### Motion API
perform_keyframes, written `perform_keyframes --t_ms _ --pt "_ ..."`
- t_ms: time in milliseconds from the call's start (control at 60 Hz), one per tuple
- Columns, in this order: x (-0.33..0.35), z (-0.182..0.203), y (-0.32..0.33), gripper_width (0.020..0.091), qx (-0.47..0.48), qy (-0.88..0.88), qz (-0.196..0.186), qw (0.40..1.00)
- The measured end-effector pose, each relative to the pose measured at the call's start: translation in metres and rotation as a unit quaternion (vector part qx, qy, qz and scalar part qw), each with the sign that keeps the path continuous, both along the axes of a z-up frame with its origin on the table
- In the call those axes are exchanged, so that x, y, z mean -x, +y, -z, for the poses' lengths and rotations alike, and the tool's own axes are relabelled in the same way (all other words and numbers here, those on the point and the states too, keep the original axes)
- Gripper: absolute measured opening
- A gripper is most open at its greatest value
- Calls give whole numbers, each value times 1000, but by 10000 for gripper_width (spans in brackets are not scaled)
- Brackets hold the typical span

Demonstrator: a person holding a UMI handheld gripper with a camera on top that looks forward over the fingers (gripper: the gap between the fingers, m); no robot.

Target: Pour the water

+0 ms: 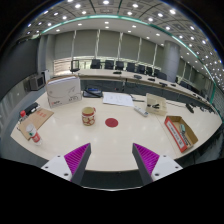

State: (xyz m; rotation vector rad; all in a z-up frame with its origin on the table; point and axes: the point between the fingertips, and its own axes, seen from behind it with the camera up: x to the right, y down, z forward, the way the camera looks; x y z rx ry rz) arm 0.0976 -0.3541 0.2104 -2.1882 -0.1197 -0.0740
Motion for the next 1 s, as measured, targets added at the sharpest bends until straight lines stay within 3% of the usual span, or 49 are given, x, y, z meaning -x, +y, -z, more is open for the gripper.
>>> perform_keyframes --t_ms 217,583,750,1000 --pt "68 21 -12 860 9 -9 -18 1000" --pt "309 82 -35 861 21 27 -80 996" --pt "393 95 -2 860 -19 46 -97 994" --pt "449 121 66 835 -73 86 -81 990"
